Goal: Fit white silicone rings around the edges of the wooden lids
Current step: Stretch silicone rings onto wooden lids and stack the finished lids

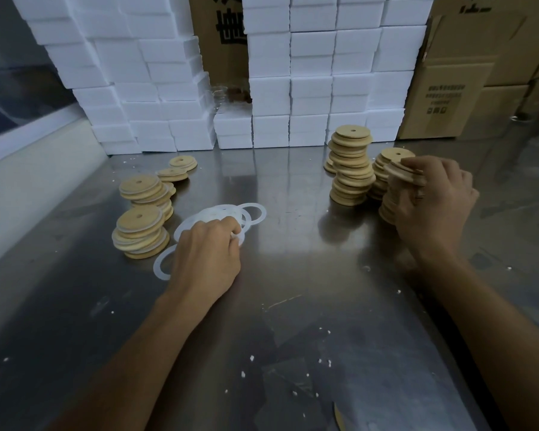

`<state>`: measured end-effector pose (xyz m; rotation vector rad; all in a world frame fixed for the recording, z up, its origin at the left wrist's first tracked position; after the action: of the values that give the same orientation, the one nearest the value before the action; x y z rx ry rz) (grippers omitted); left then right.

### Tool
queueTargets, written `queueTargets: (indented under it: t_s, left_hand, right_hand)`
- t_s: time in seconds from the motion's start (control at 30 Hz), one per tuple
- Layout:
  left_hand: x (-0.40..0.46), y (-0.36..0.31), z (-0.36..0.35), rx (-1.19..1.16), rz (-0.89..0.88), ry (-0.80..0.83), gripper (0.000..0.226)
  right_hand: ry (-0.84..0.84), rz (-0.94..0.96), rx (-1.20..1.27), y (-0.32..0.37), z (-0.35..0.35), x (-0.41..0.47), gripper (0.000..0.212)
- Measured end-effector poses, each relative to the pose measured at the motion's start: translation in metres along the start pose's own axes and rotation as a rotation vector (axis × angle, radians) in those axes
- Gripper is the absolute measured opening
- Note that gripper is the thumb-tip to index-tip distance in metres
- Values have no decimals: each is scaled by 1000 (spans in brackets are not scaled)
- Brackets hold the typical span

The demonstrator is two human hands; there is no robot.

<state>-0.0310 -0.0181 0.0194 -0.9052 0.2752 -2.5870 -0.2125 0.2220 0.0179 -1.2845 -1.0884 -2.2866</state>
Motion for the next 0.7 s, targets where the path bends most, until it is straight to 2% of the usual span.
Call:
queueTargets:
  t_s: [0.13,0.27,0.33,0.4,0.47,0.53,0.6,0.63,0.7]
  left_hand:
    - [1,-1,1,-11,-2,-51,19]
    - [1,-6,6,-254,-112,-211,9]
    - [2,-8,6,-515,24,-232,21]
    - [5,-9,1,-763,235,-169,40]
    - [5,-6,-5,-864,361,-94,48]
    - [3,-2,-10,-882,415,-32,44]
    - [1,1,-11,-835,390,-30,34]
    - [1,1,-10,-783,352,-41,28]
    - [1,0,-10,-710,292,-63,21]
  right_hand:
    - [-33,65,138,15,4,-1,24]
    - [-53,30,313,30,10,-4,24]
    - [-54,-30,396,35,12,-5,20]
    - [-11,-166,457,37,10,-8,22]
    - [48,-354,543,40,7,-11,28]
    - [116,-514,675,45,5,-15,28]
    - [181,-589,839,53,4,-20,16]
    - [201,-573,868,57,4,-22,10]
    - [229,-427,734,63,4,-27,15]
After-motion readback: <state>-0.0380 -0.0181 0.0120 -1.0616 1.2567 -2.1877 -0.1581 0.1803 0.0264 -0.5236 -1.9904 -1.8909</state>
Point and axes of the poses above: each hand's wrist, its own x-axis towards the middle knuckle, its own z-axis out of the back of the hand, y = z × x, the point moved 2 cm from there along x, towards the middle knuckle, and after that the axes turned 9 degrees about -y, right-handed, at the moved point
